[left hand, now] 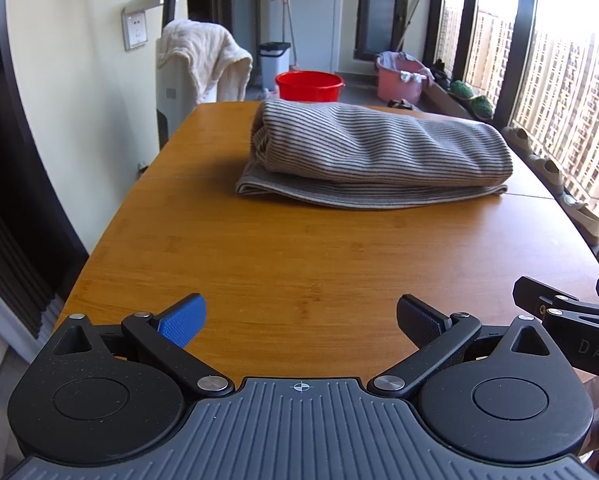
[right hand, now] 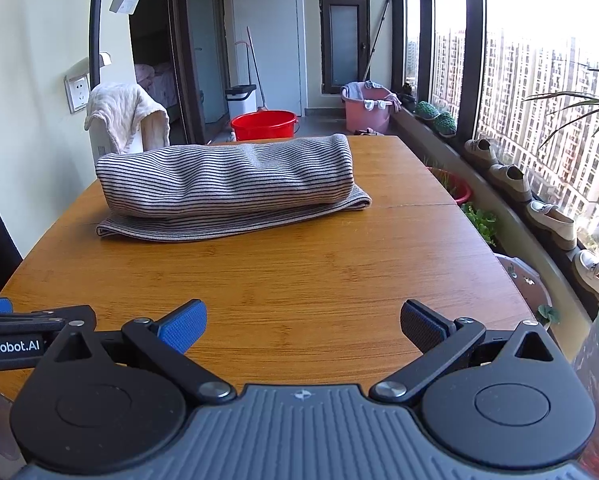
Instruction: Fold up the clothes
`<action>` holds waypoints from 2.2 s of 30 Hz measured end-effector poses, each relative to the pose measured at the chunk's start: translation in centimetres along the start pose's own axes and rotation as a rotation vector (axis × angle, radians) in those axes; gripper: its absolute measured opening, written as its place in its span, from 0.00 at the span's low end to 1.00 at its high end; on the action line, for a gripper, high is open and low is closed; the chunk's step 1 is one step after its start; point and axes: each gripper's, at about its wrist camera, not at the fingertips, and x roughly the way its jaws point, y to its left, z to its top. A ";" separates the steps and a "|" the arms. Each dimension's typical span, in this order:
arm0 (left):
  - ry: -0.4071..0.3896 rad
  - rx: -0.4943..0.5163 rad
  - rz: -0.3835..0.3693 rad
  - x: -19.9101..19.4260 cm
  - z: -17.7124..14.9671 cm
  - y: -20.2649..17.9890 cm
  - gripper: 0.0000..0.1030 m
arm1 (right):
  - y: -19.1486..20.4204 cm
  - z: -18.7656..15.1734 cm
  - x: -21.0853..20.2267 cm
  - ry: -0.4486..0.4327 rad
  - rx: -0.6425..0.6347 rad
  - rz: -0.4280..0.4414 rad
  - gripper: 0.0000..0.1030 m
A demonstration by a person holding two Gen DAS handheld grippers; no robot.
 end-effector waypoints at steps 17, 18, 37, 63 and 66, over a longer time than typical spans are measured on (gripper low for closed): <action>0.002 -0.004 -0.002 0.0 0.1 0.1 1.00 | 0.0 0.0 0.0 0.007 0.001 0.009 1.00; 0.002 -0.004 -0.002 0.0 0.0 0.1 1.00 | 0.0 0.0 0.0 0.007 0.001 0.008 1.00; 0.002 -0.005 -0.002 -0.1 0.1 0.2 1.00 | 0.0 0.0 -0.1 0.006 0.002 0.007 1.00; 0.008 -0.013 -0.010 0.0 0.2 0.4 1.00 | -0.7 0.4 -0.3 -0.045 0.023 0.068 1.00; -0.008 -0.028 -0.045 0.1 0.6 1.1 1.00 | -1.6 0.7 -0.4 -0.155 0.042 0.143 1.00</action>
